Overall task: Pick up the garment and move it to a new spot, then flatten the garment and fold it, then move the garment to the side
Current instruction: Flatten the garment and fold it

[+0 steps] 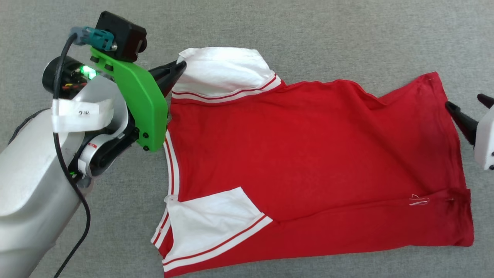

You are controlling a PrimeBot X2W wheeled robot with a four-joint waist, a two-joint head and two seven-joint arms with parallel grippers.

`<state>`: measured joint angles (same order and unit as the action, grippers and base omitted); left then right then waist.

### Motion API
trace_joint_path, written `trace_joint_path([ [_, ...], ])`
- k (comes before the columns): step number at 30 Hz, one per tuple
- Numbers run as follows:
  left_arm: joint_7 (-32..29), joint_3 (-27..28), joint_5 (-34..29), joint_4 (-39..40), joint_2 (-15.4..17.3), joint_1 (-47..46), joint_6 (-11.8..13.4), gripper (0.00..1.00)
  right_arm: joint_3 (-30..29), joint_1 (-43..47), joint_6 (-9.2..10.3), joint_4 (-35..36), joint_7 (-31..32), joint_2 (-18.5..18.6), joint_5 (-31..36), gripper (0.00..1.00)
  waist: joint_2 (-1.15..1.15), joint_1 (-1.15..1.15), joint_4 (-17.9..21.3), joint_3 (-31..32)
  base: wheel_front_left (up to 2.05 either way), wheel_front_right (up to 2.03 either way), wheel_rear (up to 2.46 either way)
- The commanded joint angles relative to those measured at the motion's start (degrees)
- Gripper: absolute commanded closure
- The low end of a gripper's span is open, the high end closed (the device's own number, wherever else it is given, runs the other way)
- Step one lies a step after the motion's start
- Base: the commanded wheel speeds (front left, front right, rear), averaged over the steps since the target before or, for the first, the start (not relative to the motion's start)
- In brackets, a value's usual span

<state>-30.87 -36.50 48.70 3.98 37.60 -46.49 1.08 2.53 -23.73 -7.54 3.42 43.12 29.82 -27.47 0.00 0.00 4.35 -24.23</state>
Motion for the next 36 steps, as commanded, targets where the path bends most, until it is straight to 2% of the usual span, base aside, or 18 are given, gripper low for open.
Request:
trace_joint_path([
  [1,0.04,0.26,0.02,1.47,0.55,1.38,0.7,1.0,0.26,-2.04,0.05,-1.11,1.5,0.71,-0.2,0.0,0.0,0.0,-1.99,-1.98,0.0,0.0,0.0],
  [5,1.05,0.28,-1.02,5.93,1.0,2.91,2.2,1.0,1.48,-7.57,0.05,-5.78,5.21,1.88,0.86,0.0,0.0,0.0,-3.27,-3.19,0.0,0.0,0.0],
  [10,1.58,-0.51,-1.84,8.84,0.4,3.67,2.94,1.0,2.95,-11.72,0.05,-10.81,6.59,2.11,2.0,0.0,0.0,0.0,-4.73,-4.27,0.0,0.0,0.0],
  [22,2.75,-1.52,-2.47,10.01,-0.78,3.87,2.9,1.0,8.74,-13.22,0.05,-19.58,4.01,2.69,2.24,0.0,0.0,0.0,-6.77,-5.78,0.0,0.0,0.0],
  [23,2.88,-1.57,-2.41,9.73,-0.88,3.92,2.85,1.0,9.3,-13.08,0.05,-20.21,3.73,2.78,1.99,0.25,0.0,0.0,-6.84,-5.76,0.0,0.0,0.0],
  [24,3.01,-1.59,-2.35,9.51,-0.96,3.98,2.8,1.0,9.66,-13.02,0.05,-20.7,3.4,2.91,1.8,0.75,0.0,0.0,-6.89,-5.73,0.0,0.0,0.0],
  [25,3.2,-1.59,-2.25,9.22,-1.05,4.09,2.76,1.0,10.03,-12.98,0.05,-21.26,2.9,3.07,1.61,1.0,0.0,0.0,-6.93,-5.65,0.0,0.0,0.0],
  [36,6.38,-0.56,-1.24,5.41,-1.36,5.9,2.72,1.0,5.82,-13.71,0.05,-25.48,-7.65,1.78,1.65,1.0,0.0,0.0,-6.48,-3.04,0.0,0.0,0.0],
])
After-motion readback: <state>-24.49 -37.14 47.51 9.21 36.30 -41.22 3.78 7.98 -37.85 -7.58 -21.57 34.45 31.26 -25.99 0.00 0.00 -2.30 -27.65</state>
